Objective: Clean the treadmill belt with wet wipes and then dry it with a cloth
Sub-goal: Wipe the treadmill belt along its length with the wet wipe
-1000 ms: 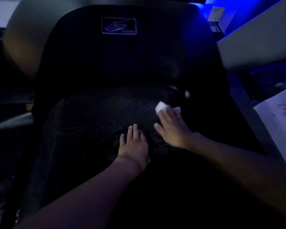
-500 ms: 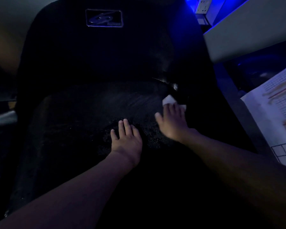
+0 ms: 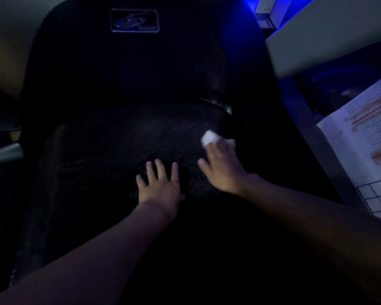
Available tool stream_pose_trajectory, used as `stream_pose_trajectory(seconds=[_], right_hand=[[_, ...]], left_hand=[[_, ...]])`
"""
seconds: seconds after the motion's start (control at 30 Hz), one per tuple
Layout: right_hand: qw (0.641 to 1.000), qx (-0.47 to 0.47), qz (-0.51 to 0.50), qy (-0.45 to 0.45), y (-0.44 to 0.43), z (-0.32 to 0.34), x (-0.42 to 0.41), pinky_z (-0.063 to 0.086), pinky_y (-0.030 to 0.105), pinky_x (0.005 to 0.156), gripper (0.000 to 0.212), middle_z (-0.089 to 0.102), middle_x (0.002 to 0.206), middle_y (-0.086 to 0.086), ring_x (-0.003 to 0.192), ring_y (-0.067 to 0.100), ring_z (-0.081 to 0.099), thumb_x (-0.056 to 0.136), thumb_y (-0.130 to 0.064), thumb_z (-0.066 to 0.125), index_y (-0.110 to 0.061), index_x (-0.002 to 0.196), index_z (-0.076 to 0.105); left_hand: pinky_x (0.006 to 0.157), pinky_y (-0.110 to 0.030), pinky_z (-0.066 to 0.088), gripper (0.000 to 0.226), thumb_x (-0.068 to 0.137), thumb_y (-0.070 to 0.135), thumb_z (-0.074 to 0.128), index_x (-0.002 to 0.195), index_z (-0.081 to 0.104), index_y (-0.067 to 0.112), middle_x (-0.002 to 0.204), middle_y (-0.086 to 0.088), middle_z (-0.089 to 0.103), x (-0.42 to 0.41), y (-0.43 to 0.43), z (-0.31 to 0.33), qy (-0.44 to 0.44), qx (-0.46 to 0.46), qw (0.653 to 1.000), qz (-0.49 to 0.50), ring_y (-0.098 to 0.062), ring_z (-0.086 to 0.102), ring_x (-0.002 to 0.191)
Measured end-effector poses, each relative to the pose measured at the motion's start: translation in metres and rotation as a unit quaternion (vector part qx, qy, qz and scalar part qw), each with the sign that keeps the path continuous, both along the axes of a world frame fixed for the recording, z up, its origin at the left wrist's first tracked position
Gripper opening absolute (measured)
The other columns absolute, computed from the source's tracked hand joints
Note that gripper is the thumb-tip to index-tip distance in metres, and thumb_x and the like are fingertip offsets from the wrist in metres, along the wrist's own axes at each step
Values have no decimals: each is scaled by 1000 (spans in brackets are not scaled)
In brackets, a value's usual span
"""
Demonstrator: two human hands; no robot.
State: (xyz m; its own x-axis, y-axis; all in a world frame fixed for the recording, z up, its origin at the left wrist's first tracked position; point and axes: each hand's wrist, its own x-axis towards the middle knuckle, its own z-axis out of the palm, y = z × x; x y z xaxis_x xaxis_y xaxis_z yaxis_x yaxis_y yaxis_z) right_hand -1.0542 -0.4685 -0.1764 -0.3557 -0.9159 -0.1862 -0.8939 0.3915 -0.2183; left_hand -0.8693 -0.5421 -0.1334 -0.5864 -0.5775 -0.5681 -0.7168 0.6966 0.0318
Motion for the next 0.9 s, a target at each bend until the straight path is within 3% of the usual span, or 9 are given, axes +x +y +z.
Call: stream_pose_trajectory(seconds=[0.1, 0.23, 0.33, 0.4, 0.5, 0.57, 0.67, 0.8, 0.9], right_hand=[[987, 26, 153, -40, 4, -3, 10, -4, 37, 124, 71, 0, 167, -1, 152, 11, -8, 100, -54, 15, -15, 159, 7], [999, 42, 19, -11, -9, -4, 0, -3, 44, 123, 71, 5, 166, 6, 152, 17, -9, 100, -53, 11, -11, 157, 10], [982, 40, 182, -21, 0, 0, 23, -6, 40, 123, 71, 2, 166, 0, 152, 14, -11, 100, -55, 14, -14, 158, 9], [980, 5, 194, -40, 0, 2, 7, -2, 41, 124, 67, 0, 167, 0, 152, 12, -7, 103, -50, 20, -16, 159, 5], [1000, 11, 17, -18, -15, 0, 3, 1, 46, 124, 70, 17, 163, 10, 153, 22, 2, 98, -53, 13, -10, 153, 20], [997, 10, 77, -6, -17, -3, 26, -3, 44, 123, 76, 20, 162, 11, 153, 23, 1, 96, -58, 8, -9, 151, 24], [985, 3, 170, -43, -8, -3, 21, -7, 37, 123, 64, 4, 167, 2, 153, 14, -6, 104, -48, 21, -14, 158, 14], [1000, 0, 9, 9, -27, -6, 16, 11, 52, 121, 72, 28, 155, 14, 148, 27, 15, 95, -56, 10, -8, 144, 30], [986, 14, 165, 19, -22, -9, 46, 1, 46, 123, 72, 16, 164, 8, 152, 22, 3, 99, -55, 12, -8, 152, 21]], left_hand=[[121, -50, 4, 100, 93, 58, 48, 153, -14, 7, 160, -11, -24, 7, -8, 0, 28, 31, 999, 19, -29, -21, 147], [122, -45, 1, 112, 85, 60, 59, 153, -15, 11, 158, -9, -28, 17, -14, 2, 37, 49, 998, 16, -26, -24, 146], [117, -60, 3, 110, 84, 64, 58, 151, -20, 27, 154, -22, -31, 17, -9, 6, -5, 32, 998, 61, -43, -24, 143], [111, -70, 6, 108, 83, 67, 56, 149, -23, 34, 153, -23, -33, 20, -6, 7, -17, 41, 995, 89, -47, -24, 142], [110, -71, 9, 115, 81, 69, 57, 151, -21, 21, 154, -20, -32, 24, -7, 4, -3, 48, 995, 91, -45, -24, 142], [111, -70, 10, 121, 80, 65, 62, 151, -19, 10, 155, -18, -32, 25, -10, 5, -6, 53, 994, 95, -43, -23, 143], [113, -68, 10, 122, 81, 49, 72, 150, -17, 3, 155, -15, -32, 30, -17, 8, -5, 67, 994, 88, -40, -23, 144], [117, -60, 11, 123, 80, 43, 76, 149, -15, -3, 153, -19, -34, 40, -20, 8, 5, 59, 995, 77, -35, -20, 146], [119, -50, 16, 127, 76, 59, 72, 150, -9, -6, 150, -28, -34, 48, -21, 8, 2, 25, 996, 81, -34, -12, 148]])
